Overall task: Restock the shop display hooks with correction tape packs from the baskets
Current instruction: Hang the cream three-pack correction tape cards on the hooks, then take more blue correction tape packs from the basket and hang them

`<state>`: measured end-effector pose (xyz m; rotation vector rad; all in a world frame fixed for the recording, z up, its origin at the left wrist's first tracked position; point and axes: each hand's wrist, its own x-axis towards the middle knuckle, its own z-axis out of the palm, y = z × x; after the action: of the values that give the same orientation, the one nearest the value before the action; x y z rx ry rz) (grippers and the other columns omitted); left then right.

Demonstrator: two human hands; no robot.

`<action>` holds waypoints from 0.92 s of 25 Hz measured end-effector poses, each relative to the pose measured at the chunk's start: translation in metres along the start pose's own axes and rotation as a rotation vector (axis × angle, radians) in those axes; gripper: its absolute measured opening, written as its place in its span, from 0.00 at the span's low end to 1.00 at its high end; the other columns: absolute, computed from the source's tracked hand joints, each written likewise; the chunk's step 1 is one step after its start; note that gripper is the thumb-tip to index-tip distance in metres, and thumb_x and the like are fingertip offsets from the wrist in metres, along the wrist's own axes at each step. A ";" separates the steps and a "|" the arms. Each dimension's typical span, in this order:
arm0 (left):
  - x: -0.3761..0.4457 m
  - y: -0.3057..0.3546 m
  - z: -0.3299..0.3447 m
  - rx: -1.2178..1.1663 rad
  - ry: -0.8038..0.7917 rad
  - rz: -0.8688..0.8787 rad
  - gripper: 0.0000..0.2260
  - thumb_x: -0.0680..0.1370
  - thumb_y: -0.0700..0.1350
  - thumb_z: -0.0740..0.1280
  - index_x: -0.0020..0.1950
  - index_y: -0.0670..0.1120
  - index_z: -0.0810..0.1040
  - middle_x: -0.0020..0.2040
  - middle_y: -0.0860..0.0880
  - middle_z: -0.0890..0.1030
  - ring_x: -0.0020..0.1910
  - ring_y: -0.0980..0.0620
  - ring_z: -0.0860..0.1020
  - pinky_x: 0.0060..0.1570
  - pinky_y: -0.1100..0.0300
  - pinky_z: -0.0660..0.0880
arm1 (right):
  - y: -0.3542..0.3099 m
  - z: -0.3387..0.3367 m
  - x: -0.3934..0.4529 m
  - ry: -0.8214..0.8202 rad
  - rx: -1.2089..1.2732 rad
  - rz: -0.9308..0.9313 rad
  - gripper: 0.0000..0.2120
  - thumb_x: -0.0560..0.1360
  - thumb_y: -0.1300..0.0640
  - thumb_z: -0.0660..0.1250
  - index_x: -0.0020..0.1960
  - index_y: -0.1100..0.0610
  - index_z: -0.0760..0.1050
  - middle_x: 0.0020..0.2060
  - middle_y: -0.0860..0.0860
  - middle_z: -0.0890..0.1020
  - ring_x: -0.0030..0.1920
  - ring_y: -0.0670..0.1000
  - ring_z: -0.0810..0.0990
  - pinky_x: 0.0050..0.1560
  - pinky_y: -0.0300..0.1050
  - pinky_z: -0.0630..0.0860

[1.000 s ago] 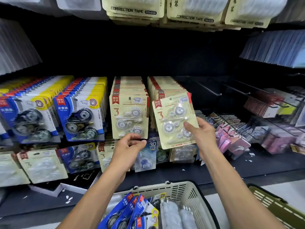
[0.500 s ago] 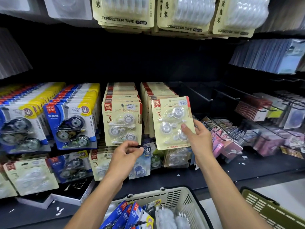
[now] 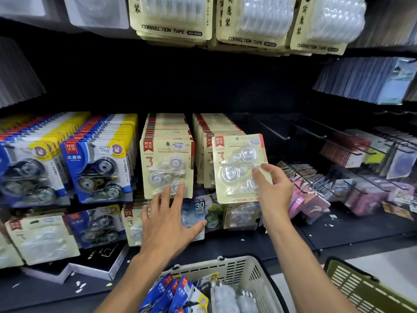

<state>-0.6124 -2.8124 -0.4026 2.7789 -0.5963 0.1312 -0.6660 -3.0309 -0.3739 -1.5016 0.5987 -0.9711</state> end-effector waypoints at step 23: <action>-0.042 -0.063 0.066 0.058 -0.339 -0.098 0.34 0.78 0.62 0.66 0.80 0.51 0.60 0.76 0.46 0.68 0.74 0.41 0.66 0.70 0.43 0.66 | 0.076 0.016 -0.034 -0.746 -0.783 0.178 0.23 0.77 0.55 0.71 0.71 0.55 0.73 0.66 0.53 0.77 0.64 0.54 0.76 0.59 0.43 0.71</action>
<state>-0.6230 -2.7613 -0.4885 2.9013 -0.5389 -0.3561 -0.6577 -3.0081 -0.4554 -2.2762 0.5606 0.0458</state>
